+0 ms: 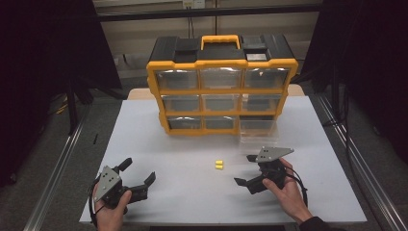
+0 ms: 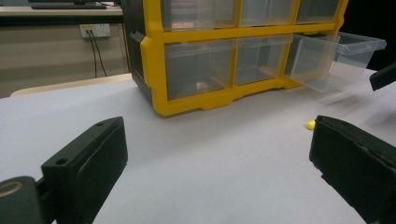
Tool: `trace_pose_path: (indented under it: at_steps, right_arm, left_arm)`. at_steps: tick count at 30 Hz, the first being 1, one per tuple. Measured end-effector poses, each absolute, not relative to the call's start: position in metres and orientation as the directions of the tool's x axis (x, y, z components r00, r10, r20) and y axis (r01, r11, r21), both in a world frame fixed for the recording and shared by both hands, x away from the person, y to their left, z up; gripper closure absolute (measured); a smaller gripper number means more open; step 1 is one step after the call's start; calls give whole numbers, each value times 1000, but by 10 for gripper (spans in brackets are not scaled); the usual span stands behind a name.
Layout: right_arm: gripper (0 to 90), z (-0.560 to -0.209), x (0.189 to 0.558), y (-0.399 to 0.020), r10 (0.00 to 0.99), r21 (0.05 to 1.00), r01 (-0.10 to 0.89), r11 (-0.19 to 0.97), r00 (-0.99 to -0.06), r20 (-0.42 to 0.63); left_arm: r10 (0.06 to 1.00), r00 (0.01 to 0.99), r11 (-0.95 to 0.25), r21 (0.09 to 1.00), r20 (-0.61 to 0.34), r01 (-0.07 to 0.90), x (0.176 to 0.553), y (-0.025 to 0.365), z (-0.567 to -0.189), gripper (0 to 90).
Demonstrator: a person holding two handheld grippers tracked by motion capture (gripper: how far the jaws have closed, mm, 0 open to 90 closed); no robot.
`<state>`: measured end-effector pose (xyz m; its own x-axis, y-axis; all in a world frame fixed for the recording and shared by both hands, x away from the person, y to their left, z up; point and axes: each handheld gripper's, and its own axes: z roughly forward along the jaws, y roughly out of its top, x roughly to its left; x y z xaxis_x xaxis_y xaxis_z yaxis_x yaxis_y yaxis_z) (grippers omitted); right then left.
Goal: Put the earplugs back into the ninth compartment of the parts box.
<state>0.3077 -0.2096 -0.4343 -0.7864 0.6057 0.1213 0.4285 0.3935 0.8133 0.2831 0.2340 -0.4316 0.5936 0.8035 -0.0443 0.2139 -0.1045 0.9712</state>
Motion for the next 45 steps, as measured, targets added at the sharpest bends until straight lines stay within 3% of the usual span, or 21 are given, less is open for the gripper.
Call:
trace_pose_path:
  at_steps: [12,30,45]
  right_arm:
    - [62,-431,318,-187,541,781,440,443,-826,158]
    - [60,-434,336,-153,438,716,386,582,-890,124]
    - [188,-433,358,-136,391,650,351,674,-916,88]
  left_arm:
    - [803,595,-107,972,-41,211,282,234,-431,44]
    - [803,595,-107,971,-42,213,283,234,-431,44]
    - [803,594,-106,971,-43,213,283,234,-432,44]
